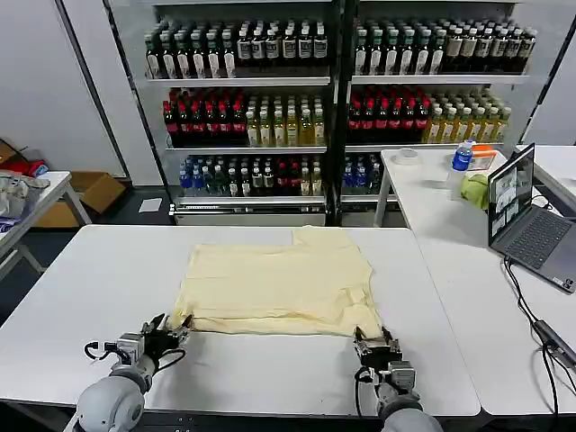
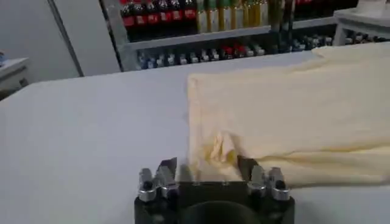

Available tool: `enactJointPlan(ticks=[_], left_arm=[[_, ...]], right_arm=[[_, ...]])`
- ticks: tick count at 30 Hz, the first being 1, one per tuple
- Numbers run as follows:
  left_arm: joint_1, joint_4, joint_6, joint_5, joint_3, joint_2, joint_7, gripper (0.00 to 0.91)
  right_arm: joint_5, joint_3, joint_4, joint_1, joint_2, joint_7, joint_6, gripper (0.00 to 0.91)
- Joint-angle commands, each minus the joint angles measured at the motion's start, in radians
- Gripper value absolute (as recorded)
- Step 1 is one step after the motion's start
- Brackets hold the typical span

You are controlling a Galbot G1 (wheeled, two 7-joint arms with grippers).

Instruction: Fold and organize the clothes.

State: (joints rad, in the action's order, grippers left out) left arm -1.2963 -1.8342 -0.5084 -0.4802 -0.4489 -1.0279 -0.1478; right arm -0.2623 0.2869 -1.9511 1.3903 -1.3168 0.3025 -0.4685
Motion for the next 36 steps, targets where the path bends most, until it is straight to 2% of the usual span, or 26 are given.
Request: enactJointPlan(ticks=[1,13,26,31,36], left_arm=[[0.0,-0.009,-0.015,-0.054,-0.004,-0.003,-0.003,0.02],[-0.072,-0.111,-0.019,-0.08,-0.02,0.0,-0.001,0.01],[-0.332,-0.352,-0.02,-0.066,-0.098,-0.012,-0.01,0.02],[-0.402,-0.407,-0.017,-0.042,-0.122,-0.021,-0.015,0.01],[-0.461,-0.438,-0.02,-0.021,-0.149,-0.02,-0.016,0.01]], right_arm=[[-0.015,-0.009,-0.002,0.013,-0.002,0.002,-0.019,0.0],[0.01,0.044,-0.154,0.151,0.005,0.0,-0.015,0.0],[0.041,0.134,-0.343,0.343,0.076,-0.017,-0.011,0.0],[0.093,0.162,-0.397,0.427,0.096,-0.034,0.002,0.0],[0.212,0.174,-0.426,0.498,0.11,-0.054,0.035,0.0]])
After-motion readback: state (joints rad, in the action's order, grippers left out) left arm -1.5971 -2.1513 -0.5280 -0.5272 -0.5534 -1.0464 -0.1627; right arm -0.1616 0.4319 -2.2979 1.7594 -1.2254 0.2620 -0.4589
